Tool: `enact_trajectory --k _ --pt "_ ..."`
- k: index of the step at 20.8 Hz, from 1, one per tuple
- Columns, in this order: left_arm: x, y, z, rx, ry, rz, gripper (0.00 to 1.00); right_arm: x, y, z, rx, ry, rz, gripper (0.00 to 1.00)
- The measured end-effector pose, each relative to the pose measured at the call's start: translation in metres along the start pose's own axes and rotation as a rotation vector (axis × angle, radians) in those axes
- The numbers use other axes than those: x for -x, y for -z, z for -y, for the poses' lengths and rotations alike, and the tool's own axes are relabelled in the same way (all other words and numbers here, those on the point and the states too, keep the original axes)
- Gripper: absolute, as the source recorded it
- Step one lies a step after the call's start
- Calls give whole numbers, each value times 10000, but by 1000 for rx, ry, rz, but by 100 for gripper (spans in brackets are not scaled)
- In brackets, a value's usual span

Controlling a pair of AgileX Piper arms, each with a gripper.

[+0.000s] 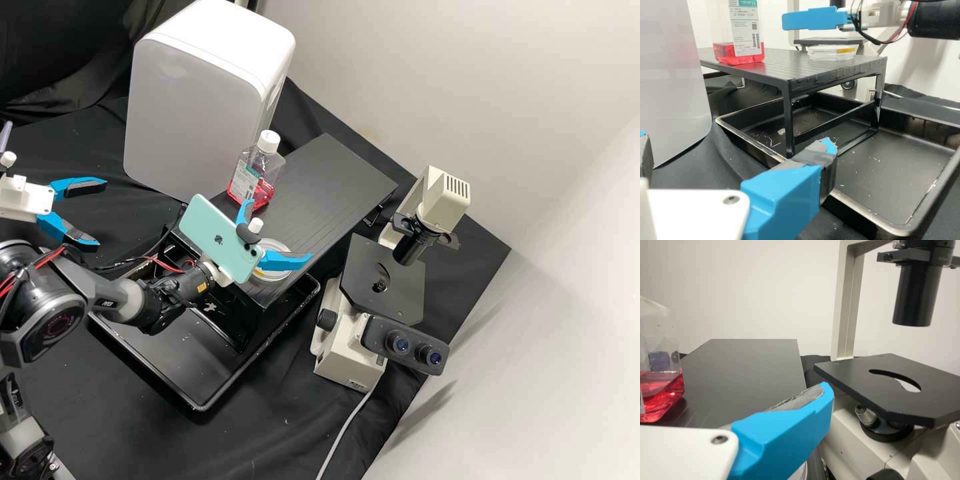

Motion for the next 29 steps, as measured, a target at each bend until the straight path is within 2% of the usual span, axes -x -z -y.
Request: enact_trajectory --k 3,5,12,14,19,23,29 --pt "0 0 0 0 0 0 100 89 -23 9 0 8 12 100" --pt "-1 1 4 0 2 0 100 166 -49 -16 -5 0 16 100" --pt "-11 5 41 2 19 -2 100 455 -72 -150 -8 -67 -28 100" --pt "-15 -1 57 2 26 1 100 502 -82 -162 -10 -77 -28 100" --pt "-15 -9 57 0 26 6 100 530 -131 -127 -12 -71 -16 100" --pt "-15 -9 57 0 26 6 100 509 -220 -46 -29 -41 17 100" --pt "-15 -9 57 0 26 6 100 521 -315 43 -31 -4 57 100"
